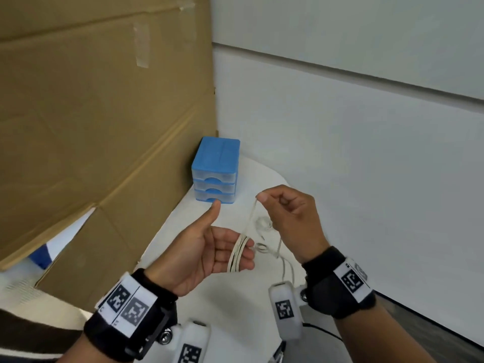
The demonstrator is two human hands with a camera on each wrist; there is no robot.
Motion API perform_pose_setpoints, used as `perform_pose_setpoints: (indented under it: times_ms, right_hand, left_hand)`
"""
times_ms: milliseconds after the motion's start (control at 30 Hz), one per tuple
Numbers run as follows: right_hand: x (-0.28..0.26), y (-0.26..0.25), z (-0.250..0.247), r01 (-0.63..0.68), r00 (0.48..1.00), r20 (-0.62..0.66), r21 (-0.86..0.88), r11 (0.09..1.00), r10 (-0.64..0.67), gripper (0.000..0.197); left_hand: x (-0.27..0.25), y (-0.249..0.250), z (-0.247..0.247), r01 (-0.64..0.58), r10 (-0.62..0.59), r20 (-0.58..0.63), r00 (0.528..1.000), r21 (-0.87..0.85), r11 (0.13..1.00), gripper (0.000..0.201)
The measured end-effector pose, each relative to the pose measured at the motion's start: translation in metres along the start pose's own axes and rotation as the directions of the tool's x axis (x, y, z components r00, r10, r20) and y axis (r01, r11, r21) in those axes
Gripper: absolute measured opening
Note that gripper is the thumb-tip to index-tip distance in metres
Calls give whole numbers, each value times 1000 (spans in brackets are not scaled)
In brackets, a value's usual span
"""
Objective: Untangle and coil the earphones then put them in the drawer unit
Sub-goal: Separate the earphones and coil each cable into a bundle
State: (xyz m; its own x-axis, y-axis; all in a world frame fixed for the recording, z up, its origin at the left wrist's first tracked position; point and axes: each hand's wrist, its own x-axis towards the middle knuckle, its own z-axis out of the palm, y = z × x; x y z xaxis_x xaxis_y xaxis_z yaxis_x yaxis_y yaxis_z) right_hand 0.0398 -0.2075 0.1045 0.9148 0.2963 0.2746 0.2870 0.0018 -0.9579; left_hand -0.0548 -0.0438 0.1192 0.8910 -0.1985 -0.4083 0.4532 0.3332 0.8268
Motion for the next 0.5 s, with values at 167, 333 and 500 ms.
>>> perform_pose_setpoints:
  times_ms: [167,333,500]
  right_hand:
    - [-28,36,12,-275,951,161,50,960,264,17]
    - [-78,18,30,-204,837,495,-115,972,234,23]
    - [-69,-46,27,-199,834,536,72,977,131,22]
  left_hand:
    - [-7,8,-2,-226,227,-29,974,-258,939,87]
    - [-2,25,-19,-482,432,-225,873,-273,832,85]
    - [8,12,-25,-492,520,-304,798,170,854,83]
